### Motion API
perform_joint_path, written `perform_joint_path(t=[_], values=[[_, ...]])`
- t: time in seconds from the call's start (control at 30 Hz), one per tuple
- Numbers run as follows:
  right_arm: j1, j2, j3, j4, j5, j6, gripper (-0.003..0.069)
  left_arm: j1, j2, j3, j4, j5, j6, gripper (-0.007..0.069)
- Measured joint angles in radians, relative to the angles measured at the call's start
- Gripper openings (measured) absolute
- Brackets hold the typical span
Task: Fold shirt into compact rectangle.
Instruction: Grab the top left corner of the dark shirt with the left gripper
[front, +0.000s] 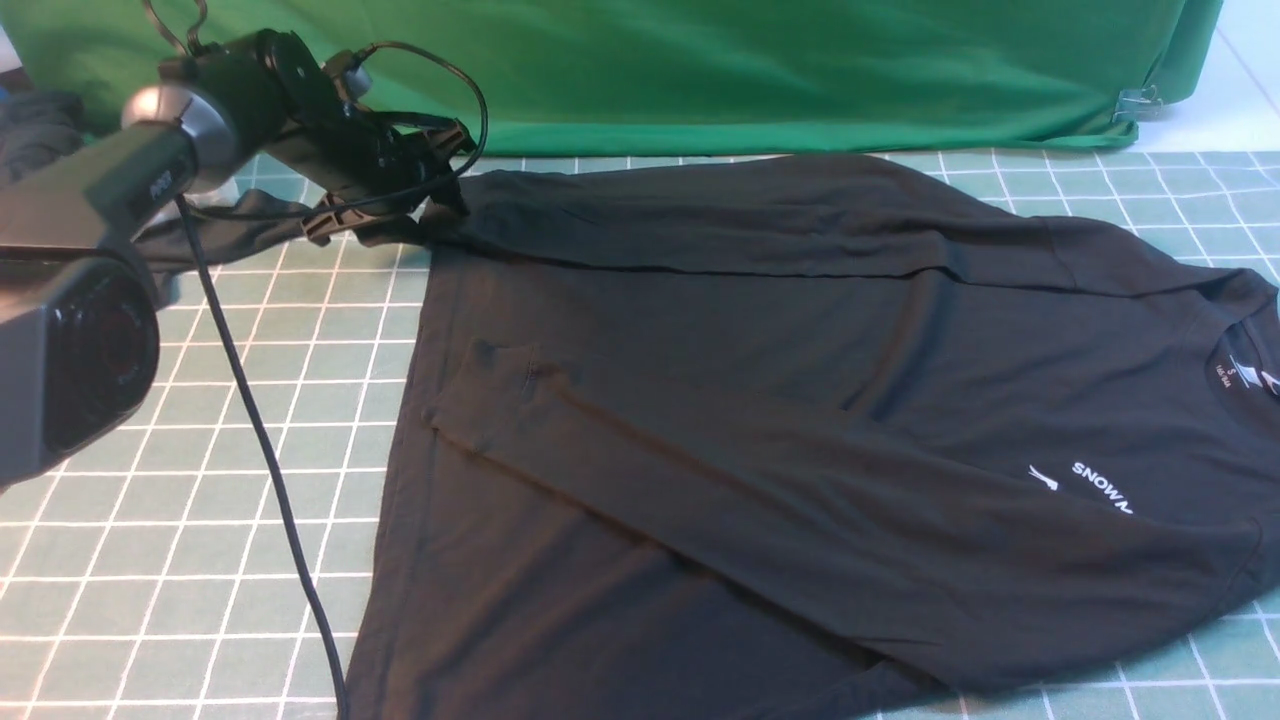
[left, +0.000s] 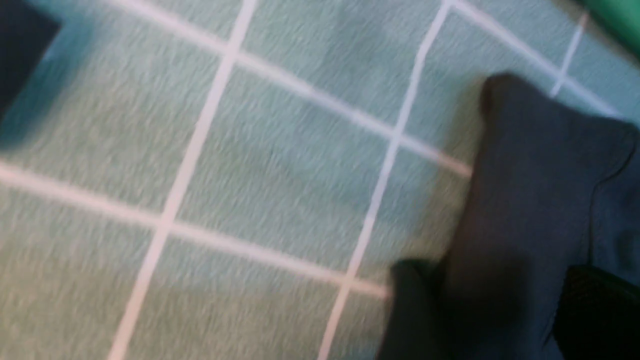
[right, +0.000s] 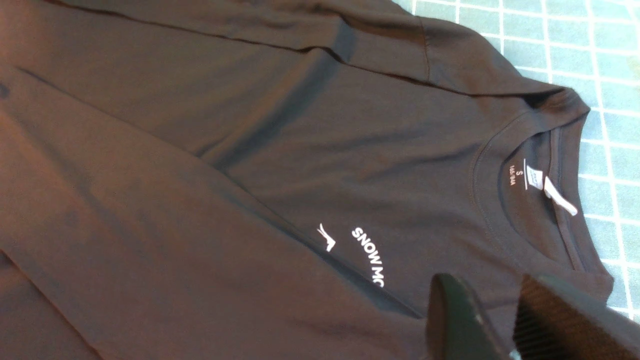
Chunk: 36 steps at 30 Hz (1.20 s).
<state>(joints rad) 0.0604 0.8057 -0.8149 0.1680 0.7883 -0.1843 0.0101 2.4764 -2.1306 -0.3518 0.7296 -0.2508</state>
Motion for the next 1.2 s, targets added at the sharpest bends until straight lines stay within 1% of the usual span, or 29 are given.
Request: perform_joint_path(t=[0.1, 0.13, 0.2, 0.23, 0.27, 0.3, 0.33, 0.37, 0.5, 0.53, 0.77, 0.9, 1.03, 1.2], values=[[0.000, 0.000, 0.000, 0.000, 0.000, 0.000, 0.0186, 0.000, 0.000, 0.000, -0.003, -0.002, 0.005, 0.0324], [0.000, 0.000, 0.000, 0.000, -0.003, 0.003, 0.0186, 0.000, 0.000, 0.000, -0.014, 0.009, 0.008, 0.0282], [0.000, 0.000, 0.000, 0.000, -0.007, 0.004, 0.0186, 0.000, 0.001, 0.000, -0.024, 0.013, 0.011, 0.0236], [0.000, 0.000, 0.000, 0.000, -0.019, 0.009, 0.0186, 0.000, 0.001, 0.000, -0.044, 0.015, 0.017, 0.0147], [0.000, 0.000, 0.000, 0.000, -0.026, 0.013, 0.0186, 0.000, 0.001, 0.000, -0.057, 0.015, 0.024, 0.0096], [0.000, 0.000, 0.000, 0.000, -0.028, 0.013, 0.0186, 0.000, 0.001, 0.000, -0.059, 0.015, 0.024, 0.0087], [0.000, 0.000, 0.000, 0.000, -0.035, 0.016, 0.0186, 0.000, 0.000, 0.000, -0.075, 0.016, 0.038, 0.0045], [0.000, 0.000, 0.000, 0.000, -0.040, 0.017, 0.0187, 0.000, -0.005, 0.000, -0.079, 0.023, 0.050, 0.0030], [0.000, 0.000, 0.000, 0.000, -0.051, 0.019, 0.0188, 0.000, -0.059, 0.000, -0.087, 0.101, 0.054, 0.0022], [0.000, 0.000, 0.000, 0.000, -0.052, 0.019, 0.0188, 0.000, -0.063, 0.000, -0.087, 0.101, 0.054, 0.0022], [0.000, 0.000, 0.000, 0.000, -0.052, 0.030, 0.0188, -0.001, -0.238, 0.000, -0.087, 0.228, 0.057, 0.0022], [0.000, 0.000, 0.000, 0.000, -0.052, 0.031, 0.0188, -0.001, -0.283, -0.001, -0.051, 0.287, 0.062, 0.0022], [0.000, 0.000, 0.000, 0.000, -0.051, 0.032, 0.0188, -0.001, -0.255, -0.001, 0.003, 0.271, 0.062, 0.0022], [0.000, 0.000, 0.000, 0.000, -0.051, 0.034, 0.0188, -0.001, -0.164, -0.001, 0.031, 0.209, 0.064, 0.0022]])
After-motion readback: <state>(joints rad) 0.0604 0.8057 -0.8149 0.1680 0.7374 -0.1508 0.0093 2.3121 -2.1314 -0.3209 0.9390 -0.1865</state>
